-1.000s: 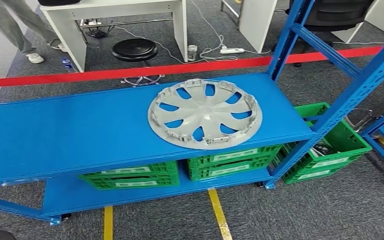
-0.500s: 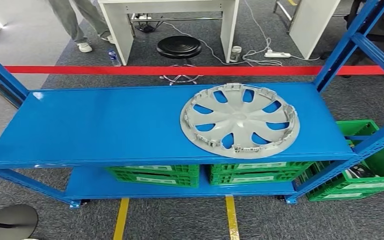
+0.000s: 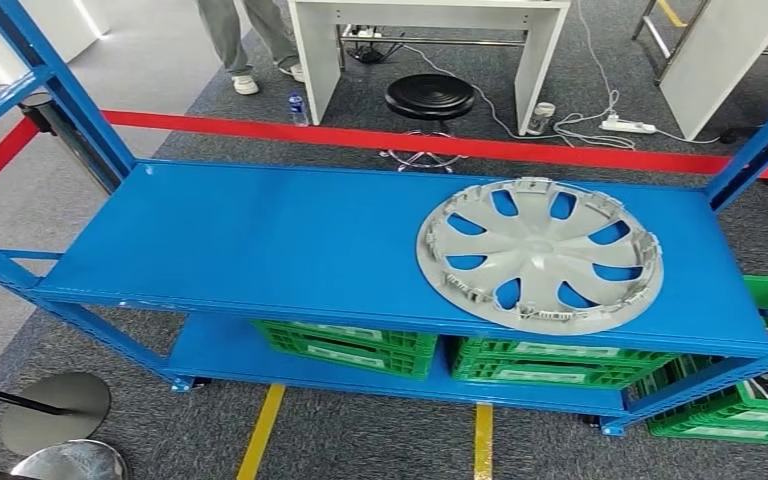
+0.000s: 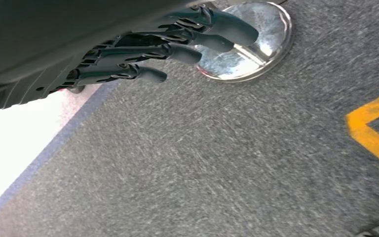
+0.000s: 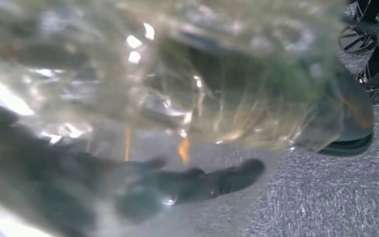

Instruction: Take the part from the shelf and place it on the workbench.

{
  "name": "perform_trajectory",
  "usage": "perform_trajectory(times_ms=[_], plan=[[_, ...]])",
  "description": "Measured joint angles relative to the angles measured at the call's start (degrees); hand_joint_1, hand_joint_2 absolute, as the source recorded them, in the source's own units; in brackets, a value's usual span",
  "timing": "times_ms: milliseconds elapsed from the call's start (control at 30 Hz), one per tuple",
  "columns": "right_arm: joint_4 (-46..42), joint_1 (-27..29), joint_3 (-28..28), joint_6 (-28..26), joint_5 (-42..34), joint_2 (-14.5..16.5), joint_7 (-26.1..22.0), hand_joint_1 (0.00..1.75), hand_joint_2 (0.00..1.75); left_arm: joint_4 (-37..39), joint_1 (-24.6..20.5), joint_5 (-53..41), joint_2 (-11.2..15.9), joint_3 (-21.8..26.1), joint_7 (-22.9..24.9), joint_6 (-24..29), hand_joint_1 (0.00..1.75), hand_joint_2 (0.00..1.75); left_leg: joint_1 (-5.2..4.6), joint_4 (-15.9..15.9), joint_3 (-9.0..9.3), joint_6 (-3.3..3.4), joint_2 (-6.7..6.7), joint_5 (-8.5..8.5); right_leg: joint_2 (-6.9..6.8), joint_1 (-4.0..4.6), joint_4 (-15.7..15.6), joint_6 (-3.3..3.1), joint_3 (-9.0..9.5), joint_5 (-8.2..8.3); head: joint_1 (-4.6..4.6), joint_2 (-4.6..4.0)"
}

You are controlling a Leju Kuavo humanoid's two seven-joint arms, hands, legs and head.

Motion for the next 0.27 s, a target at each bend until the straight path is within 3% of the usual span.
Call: perform_trajectory(times_ms=[67, 267], plan=[[0.0, 0.2, -0.2, 0.0, 0.0, 0.0, 0.0, 0.0, 0.0, 0.1, 0.3, 0.0, -0.1, 0.0, 0.0, 0.0, 0.0, 0.0, -0.04, -0.1, 0.02, -0.13, 0.0, 0.02, 0.12, -0.01, -0.1, -0.37, 0.12, 0.07, 0.02, 0.0], [0.0, 1.0, -0.8, 0.0, 0.0, 0.0, 0.0, 0.0, 0.0, 0.3, 0.1, -0.1, -0.3, 0.1, 0.0, 0.0, 0.0, 0.0, -0.1, 0.0, 0.09, 0.39, 0.15, -0.3, 0.45, -0.05, -0.9, 0.32, 0.47, 0.42, 0.02, 0.0]])
